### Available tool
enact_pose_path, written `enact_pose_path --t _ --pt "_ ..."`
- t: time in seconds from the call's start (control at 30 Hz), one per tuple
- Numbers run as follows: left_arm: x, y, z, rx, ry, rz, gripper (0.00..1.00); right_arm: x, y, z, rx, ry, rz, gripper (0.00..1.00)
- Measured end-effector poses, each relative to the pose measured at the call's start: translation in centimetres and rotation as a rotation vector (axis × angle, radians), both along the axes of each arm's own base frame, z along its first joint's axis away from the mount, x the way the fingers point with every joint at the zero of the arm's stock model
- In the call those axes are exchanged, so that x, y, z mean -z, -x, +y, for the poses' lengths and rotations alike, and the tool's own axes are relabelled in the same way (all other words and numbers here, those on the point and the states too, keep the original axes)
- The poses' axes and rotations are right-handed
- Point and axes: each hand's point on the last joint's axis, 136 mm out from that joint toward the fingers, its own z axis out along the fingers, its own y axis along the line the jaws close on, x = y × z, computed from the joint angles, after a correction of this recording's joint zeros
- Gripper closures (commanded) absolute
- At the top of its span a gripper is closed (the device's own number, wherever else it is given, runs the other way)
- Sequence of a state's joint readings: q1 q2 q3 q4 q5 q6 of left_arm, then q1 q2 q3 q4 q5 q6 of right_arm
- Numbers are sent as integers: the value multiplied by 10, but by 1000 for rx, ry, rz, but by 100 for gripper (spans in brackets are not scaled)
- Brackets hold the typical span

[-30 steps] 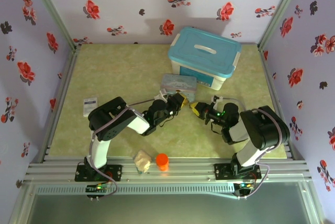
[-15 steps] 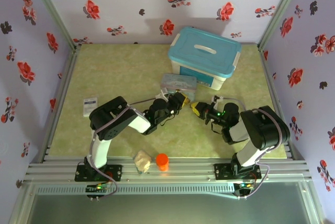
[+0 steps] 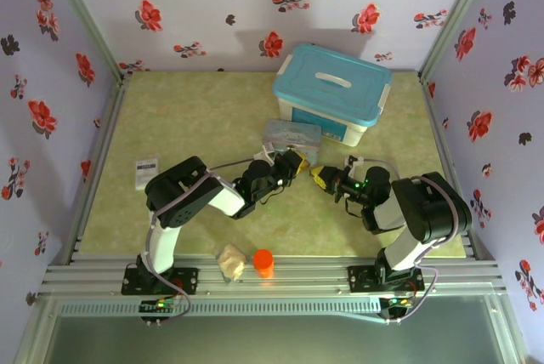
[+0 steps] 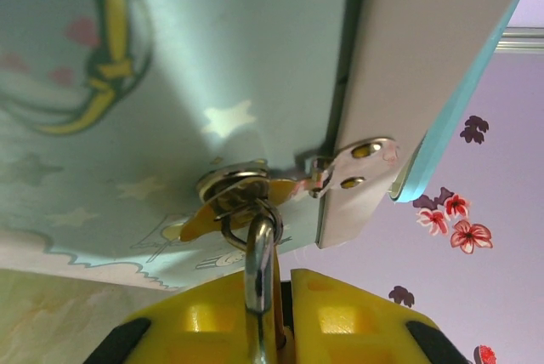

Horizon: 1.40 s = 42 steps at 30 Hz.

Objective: Unlock the padlock with the key

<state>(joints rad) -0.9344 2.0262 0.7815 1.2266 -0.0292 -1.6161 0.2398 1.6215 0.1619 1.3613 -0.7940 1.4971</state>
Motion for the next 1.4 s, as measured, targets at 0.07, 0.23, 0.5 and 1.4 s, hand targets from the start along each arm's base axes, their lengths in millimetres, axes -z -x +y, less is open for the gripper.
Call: enact_pose_path --t 0.07,0.23,0.5,1.4 --pt "0 0 0 1 1 0 100 2 0 0 0 1 5 100" --pt "1 -1 -2 2 -6 3 100 6 -2 -1 -7 1 19 100" --pt "11 5 2 12 -36 -14 100 9 2 0 -32 -1 41 100" --pt "38 19 -3 4 -101 21 100 50 -5 -7 36 77 123 100"
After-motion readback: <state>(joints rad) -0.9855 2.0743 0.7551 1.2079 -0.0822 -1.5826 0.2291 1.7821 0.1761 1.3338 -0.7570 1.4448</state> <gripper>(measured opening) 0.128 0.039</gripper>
